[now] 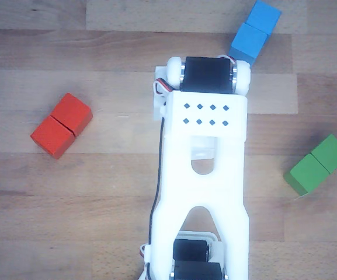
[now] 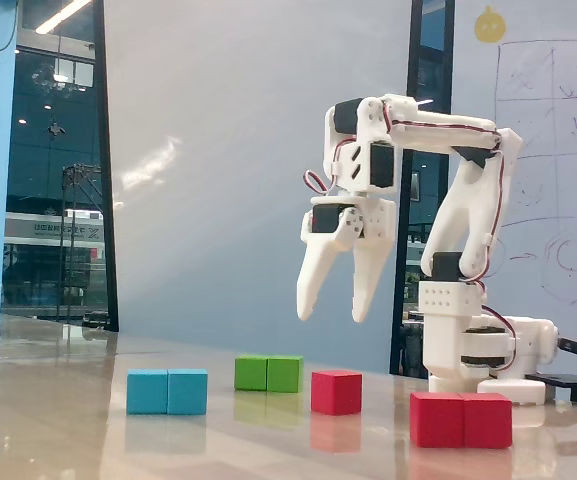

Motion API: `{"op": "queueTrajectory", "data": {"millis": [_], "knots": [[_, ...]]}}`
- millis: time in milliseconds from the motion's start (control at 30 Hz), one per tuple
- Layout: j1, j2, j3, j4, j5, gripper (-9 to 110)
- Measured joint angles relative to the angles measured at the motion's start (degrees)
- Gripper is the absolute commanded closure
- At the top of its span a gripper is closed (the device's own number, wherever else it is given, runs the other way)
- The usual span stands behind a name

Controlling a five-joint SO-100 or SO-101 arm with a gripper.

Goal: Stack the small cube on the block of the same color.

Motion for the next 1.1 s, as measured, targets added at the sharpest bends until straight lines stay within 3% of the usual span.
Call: {"op": "queueTrajectory", "data": {"millis": [800,1100], "knots": [[-2.9,-5.7,11.2,-13.5,0.0,64],[1.5,-8.1,14.4,-18.2,0.0,64]]}}
